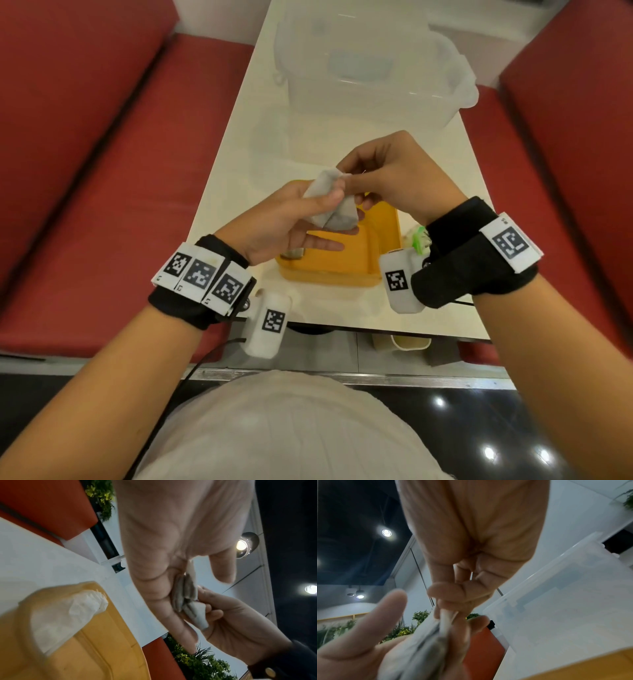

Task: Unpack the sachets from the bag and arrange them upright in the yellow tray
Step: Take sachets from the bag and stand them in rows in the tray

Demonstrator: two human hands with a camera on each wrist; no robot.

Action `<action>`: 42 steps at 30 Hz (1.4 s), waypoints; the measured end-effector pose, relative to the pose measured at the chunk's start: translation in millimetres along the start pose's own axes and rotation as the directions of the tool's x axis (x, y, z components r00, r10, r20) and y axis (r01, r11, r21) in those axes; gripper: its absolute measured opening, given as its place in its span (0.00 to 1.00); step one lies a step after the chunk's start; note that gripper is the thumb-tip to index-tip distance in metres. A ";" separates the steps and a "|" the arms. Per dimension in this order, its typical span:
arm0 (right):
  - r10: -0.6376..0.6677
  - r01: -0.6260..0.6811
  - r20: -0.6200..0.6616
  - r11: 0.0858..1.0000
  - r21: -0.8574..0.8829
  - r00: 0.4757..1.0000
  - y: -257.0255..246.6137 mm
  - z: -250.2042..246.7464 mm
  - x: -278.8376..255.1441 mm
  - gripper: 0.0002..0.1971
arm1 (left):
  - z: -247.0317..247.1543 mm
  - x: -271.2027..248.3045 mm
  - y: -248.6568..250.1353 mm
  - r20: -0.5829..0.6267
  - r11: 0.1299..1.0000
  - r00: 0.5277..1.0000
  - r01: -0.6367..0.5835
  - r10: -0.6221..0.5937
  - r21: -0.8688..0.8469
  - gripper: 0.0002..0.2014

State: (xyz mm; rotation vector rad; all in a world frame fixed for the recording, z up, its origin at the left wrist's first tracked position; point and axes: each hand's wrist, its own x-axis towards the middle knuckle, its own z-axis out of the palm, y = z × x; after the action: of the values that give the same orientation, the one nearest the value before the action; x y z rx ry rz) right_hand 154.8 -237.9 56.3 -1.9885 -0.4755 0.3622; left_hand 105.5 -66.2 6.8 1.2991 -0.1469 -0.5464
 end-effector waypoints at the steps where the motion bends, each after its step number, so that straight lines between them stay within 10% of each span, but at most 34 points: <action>1: 0.011 -0.011 0.004 1.000 0.004 1.000 0.5 -0.2 0.8 0.05 | 1.7 -0.4 -0.7 -0.005 1.000 1.000 0.006 -0.006 -0.027 0.11; 42: 0.015 0.007 -0.313 0.998 0.069 0.950 24.5 7.0 0.1 0.02 | -2.3 6.3 -10.9 -0.271 0.969 0.962 -0.041 -0.027 -0.243 0.11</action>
State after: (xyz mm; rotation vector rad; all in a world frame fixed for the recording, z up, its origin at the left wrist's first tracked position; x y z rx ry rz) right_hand 156.0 -242.3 31.2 -1.9342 -0.2532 0.0597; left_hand 108.6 -68.8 -5.4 1.1161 0.1423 -0.3612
